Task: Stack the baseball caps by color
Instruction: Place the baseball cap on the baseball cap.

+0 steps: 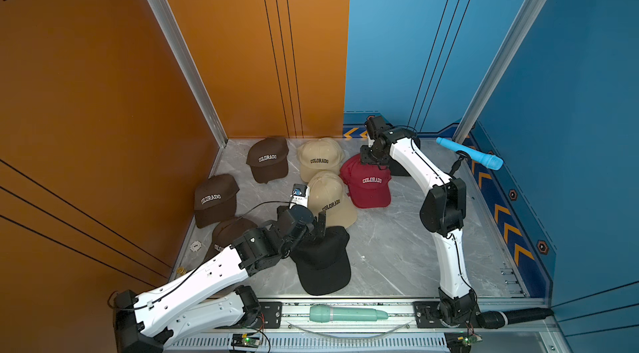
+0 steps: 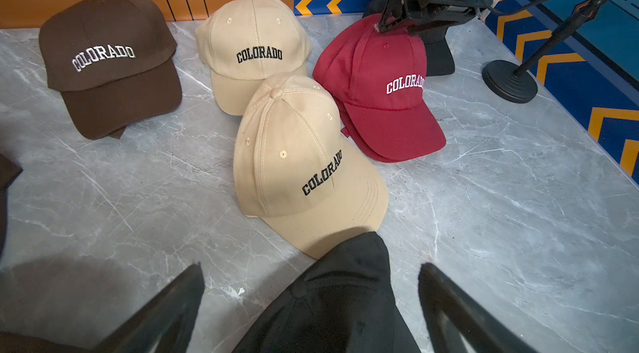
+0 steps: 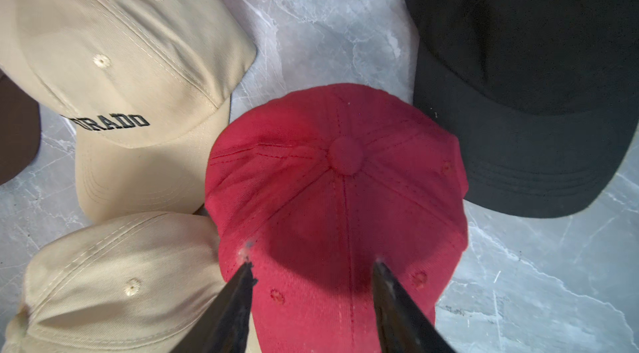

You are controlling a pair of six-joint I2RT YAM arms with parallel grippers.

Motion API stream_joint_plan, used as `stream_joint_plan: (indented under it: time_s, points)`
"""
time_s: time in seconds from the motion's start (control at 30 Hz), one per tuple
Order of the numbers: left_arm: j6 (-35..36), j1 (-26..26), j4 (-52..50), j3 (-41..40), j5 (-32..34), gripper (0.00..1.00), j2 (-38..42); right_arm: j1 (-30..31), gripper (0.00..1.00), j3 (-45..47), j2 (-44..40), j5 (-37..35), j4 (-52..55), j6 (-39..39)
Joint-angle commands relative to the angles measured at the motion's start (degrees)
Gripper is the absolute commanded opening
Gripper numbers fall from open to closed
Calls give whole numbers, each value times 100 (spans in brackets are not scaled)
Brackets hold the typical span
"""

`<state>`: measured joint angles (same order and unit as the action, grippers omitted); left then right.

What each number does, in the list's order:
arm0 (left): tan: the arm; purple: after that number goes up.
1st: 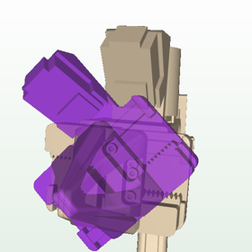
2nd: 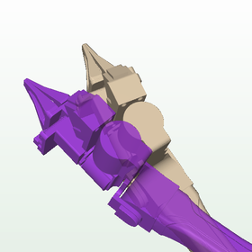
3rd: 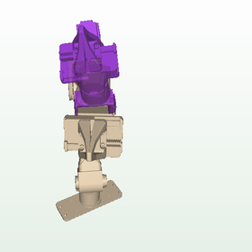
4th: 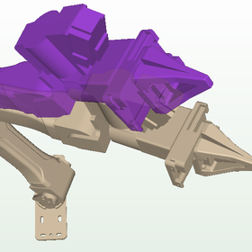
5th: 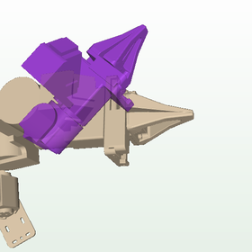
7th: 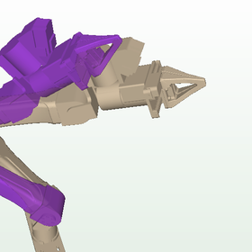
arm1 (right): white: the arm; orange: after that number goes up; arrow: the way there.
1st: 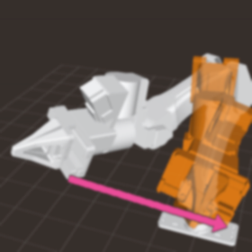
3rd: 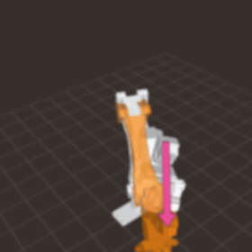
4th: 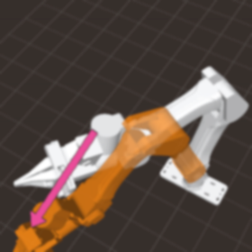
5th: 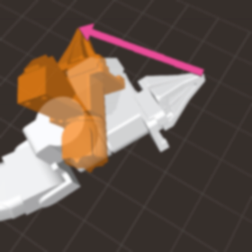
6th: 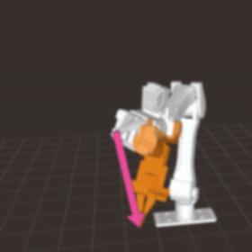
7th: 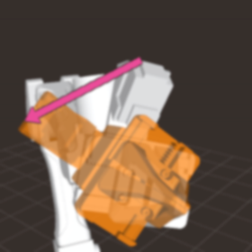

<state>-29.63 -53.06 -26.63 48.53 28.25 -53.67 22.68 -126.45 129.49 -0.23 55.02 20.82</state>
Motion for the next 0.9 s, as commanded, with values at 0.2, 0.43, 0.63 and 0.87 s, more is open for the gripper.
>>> stream_joint_plan:
  time_s: [0.2, 0.43, 0.63, 0.87]
  points:
    - [-6, 103, -141, -24, -25, 98, 24, 154, 58, -170, 71, -314, 187, -86]
    - [-10, 103, -146, -28, -73, 98, -19, 233, 74, -134, -60, -527, 136, -143]
    - [-23, 109, -236, 10, -29, 98, 57, 246, 78, -145, -191, -663, 46, -179]
    - [-87, 106, -337, 113, -128, 98, 4, 262, 77, 79, -493, -498, 9, -140]
